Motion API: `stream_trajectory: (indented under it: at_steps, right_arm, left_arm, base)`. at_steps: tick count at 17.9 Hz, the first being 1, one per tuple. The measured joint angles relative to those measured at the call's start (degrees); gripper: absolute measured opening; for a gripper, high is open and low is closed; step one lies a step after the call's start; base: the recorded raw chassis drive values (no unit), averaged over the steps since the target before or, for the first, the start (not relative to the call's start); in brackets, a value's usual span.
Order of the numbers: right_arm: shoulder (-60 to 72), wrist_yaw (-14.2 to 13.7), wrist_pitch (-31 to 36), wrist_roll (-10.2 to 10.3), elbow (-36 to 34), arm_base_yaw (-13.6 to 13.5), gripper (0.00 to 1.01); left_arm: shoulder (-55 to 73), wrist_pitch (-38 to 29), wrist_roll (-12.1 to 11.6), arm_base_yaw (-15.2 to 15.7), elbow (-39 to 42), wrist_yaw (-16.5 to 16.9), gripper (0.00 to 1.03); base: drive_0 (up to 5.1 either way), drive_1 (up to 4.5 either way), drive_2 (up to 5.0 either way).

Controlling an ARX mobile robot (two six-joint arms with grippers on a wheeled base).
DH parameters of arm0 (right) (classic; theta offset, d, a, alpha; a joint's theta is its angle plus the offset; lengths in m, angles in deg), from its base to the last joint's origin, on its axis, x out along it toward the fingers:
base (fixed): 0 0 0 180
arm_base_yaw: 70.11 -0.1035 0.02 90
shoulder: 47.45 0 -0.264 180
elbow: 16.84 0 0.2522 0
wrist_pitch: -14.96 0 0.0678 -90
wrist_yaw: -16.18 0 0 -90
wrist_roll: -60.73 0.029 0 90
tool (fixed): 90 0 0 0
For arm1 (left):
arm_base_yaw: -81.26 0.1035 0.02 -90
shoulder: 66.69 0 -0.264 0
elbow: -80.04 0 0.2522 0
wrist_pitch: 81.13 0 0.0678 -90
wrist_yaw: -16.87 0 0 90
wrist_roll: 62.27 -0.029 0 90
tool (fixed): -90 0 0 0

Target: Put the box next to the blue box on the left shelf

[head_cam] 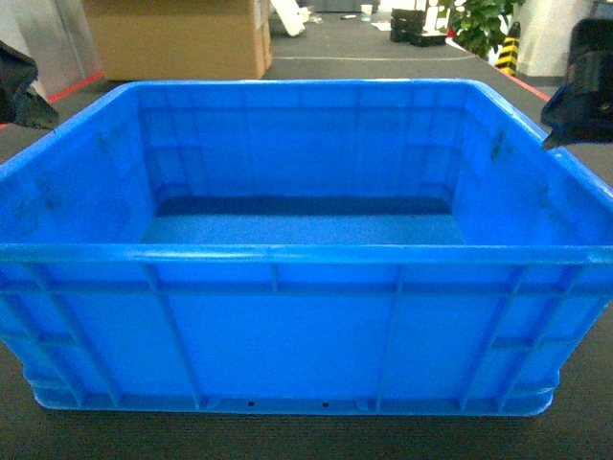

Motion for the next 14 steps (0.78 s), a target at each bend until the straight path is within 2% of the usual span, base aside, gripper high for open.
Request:
stream_trajectory:
  at_steps: [2, 3, 4, 7, 10, 14]
  right_arm:
    - [4.8, 1.5, -8.0, 2.7, 5.2, 0.3, 0.98]
    - [5.9, 2.5, -10.9, 3.5, 6.9, 0.6, 0.98]
    - [6.3, 3.0, -12.5, 4.3, 7.6, 0.6, 0.98]
    - [7.5, 4.6, -14.9, 6.1, 8.0, 0.9, 0.98]
    - [9.3, 4.9, -14.6, 6.8, 7.9, 0.8, 0.98]
    - [9.6, 4.6, -14.1, 7.5, 7.9, 0.4, 0.98]
  left_arm:
    - [3.7, 8.0, 0.1, 0.0, -3.8, 0.0, 0.98]
    - [4.5, 12.4, 1.1, 0.1, -5.0, 0.9, 0.98]
    - [4.6, 15.8, 2.8, 0.2, -5.9, 2.5, 0.98]
    - [5.4, 22.5, 3.3, 0.1, -7.5, 3.9, 0.98]
    - [7.5, 26.0, 3.4, 0.1, -7.9, 3.2, 0.98]
    - [7.8, 26.3, 3.9, 0.0, -9.4, 3.3, 0.98]
  base:
    - [0.0, 0.00, 0.0]
    - [0.0, 0.00, 0.0]
    - [0.0, 0.00, 0.0]
    - [0.0, 0.00, 0.0]
    - [0.0, 0.00, 0.0]
    - [0.0, 0.00, 0.0]
